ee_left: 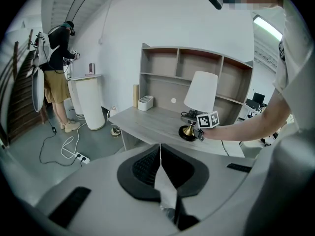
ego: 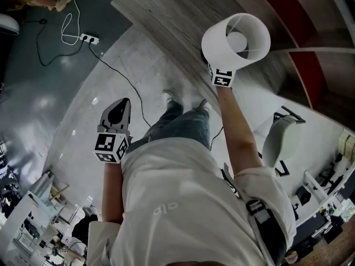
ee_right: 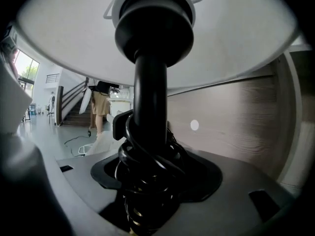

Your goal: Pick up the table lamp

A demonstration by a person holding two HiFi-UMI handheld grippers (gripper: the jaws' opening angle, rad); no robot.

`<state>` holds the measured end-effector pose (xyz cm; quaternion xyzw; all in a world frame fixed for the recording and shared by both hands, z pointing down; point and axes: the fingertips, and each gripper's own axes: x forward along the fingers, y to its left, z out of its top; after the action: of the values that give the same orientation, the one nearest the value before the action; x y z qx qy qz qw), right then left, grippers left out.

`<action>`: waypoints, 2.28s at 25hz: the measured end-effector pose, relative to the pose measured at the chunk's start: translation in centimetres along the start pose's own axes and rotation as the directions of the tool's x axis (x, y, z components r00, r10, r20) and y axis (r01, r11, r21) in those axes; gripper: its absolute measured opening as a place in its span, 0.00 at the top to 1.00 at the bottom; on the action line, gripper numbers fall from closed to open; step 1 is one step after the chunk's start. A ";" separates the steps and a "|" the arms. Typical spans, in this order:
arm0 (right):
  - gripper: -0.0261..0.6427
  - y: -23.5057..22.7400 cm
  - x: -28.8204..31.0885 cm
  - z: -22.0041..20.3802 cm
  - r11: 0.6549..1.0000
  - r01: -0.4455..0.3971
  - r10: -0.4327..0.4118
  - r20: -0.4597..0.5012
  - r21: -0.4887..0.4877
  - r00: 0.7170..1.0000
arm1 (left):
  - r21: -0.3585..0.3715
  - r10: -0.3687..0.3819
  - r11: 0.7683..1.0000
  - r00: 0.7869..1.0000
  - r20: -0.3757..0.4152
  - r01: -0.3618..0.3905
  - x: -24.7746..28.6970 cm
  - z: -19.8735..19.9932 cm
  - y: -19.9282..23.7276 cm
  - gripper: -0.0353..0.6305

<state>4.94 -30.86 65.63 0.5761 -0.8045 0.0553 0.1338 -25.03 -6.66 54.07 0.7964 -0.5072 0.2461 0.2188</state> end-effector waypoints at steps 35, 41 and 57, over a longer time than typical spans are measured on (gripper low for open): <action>0.75 0.0 -0.6 7.9 0.997 -0.069 0.066 -0.086 -0.036 0.994 | -0.022 -0.003 1.000 0.995 0.097 0.005 0.4 2.8 -2.1 0.92; 0.75 0.5 -2.1 12.7 0.992 -0.123 0.118 -0.100 -0.039 0.988 | -0.038 0.004 0.999 0.988 0.156 0.002 0.8 5.0 -2.9 0.92; 0.75 2.5 -7.6 24.3 0.958 -0.276 0.264 -0.138 -0.075 0.955 | -0.064 0.025 0.998 0.963 0.267 -0.008 1.7 10.3 -3.7 0.92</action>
<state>1.18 -29.02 40.43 0.4492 -0.8672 0.0719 0.2026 -19.31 -12.57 46.62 0.8110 -0.5461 0.1221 0.1710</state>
